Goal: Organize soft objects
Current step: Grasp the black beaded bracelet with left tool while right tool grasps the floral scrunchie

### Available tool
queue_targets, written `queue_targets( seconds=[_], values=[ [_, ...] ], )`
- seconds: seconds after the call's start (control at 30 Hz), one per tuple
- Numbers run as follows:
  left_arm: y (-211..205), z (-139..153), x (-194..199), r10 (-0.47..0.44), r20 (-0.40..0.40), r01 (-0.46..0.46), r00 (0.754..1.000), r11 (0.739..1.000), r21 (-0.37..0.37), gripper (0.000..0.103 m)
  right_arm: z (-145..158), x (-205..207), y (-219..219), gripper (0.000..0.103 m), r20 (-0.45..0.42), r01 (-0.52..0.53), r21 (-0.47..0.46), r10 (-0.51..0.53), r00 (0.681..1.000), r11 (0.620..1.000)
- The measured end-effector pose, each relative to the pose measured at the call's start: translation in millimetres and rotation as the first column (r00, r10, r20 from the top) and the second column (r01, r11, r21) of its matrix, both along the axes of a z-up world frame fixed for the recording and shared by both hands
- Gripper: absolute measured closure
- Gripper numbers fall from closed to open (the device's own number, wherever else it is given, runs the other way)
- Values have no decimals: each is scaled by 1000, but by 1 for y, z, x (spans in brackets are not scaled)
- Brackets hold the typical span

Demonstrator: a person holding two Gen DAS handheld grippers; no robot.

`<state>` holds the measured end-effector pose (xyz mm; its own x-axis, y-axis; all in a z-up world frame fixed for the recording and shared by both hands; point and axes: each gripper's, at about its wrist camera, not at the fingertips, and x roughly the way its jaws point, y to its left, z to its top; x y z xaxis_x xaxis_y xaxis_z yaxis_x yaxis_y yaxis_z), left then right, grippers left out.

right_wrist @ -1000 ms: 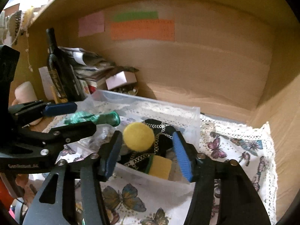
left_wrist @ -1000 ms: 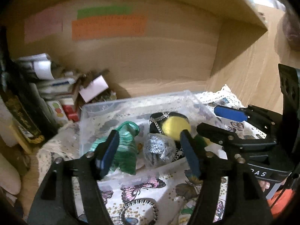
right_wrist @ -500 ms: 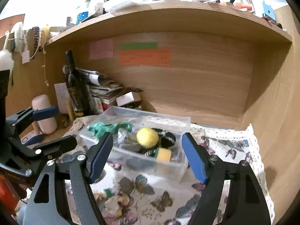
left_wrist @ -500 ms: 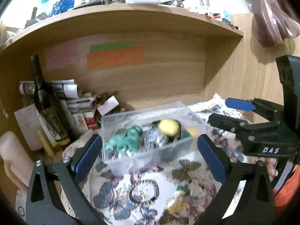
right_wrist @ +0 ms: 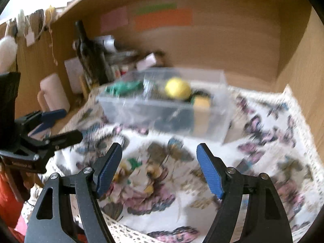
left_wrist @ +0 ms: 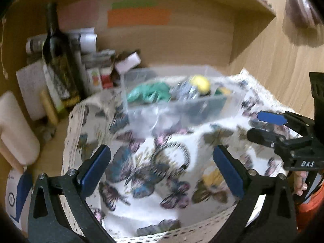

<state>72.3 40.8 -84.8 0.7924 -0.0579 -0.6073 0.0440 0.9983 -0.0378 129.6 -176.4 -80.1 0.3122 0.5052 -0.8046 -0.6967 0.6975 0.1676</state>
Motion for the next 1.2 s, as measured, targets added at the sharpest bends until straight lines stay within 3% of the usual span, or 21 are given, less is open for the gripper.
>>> queue_targets(
  seconds=[0.03, 0.1, 0.17, 0.3, 0.37, 0.6, 0.67, 0.7, 0.77, 0.9, 0.93, 1.03, 1.2],
  values=[
    [2, -4, 1, 4, -13, -4, 1000, 1000, 0, 1, -6, -3, 2, 29, -19, -9, -7, 9, 1000, 1000],
    [8, -10, 2, 19, -33, -19, 999, 1000, 0, 12, -16, -7, 6, 29, -53, -21, -17, 21, 998, 1000],
    [12, -14, 6, 16, -60, -15, 998, 1000, 6, 32, -24, -11, 10, 29, -87, -32, -15, 30, 996, 999],
    [17, -25, 18, 8, -109, -8, 994, 1000, 1, 46, -31, -16, 15, 26, -115, -46, -21, 43, 992, 999],
    [19, -31, 24, 1, -132, -2, 991, 1000, -5, 60, -34, -20, 17, 24, -125, -54, -25, 50, 991, 998],
    [19, -49, 39, -32, -216, 26, 976, 999, -34, 65, -46, -32, 29, 19, -112, -94, -96, 84, 990, 991],
    [14, -49, 39, -59, -226, 55, 972, 998, -24, 73, -47, -36, 31, 18, -82, -106, -119, 97, 992, 987],
    [12, -49, 39, -60, -225, 59, 973, 998, -13, 74, -47, -38, 32, 22, -70, -113, -120, 106, 992, 986],
    [8, -49, 38, -78, -224, 79, 971, 997, -8, 92, -47, -40, 32, 35, -54, -129, -119, 123, 991, 985],
    [6, -48, 36, -83, -217, 80, 973, 997, -20, 97, -45, -41, 31, 72, -49, -137, -96, 133, 990, 986],
    [8, -47, 35, -83, -212, 79, 974, 996, -31, 97, -44, -40, 32, 77, -52, -136, -92, 131, 990, 986],
    [10, -40, 31, -77, -183, 70, 980, 996, -46, 98, -41, -36, 29, 82, -53, -118, -72, 115, 992, 990],
    [13, -15, 20, -65, -101, 60, 993, 997, -56, 98, -25, -28, 20, 84, -25, -81, -32, 80, 996, 996]
  ],
)
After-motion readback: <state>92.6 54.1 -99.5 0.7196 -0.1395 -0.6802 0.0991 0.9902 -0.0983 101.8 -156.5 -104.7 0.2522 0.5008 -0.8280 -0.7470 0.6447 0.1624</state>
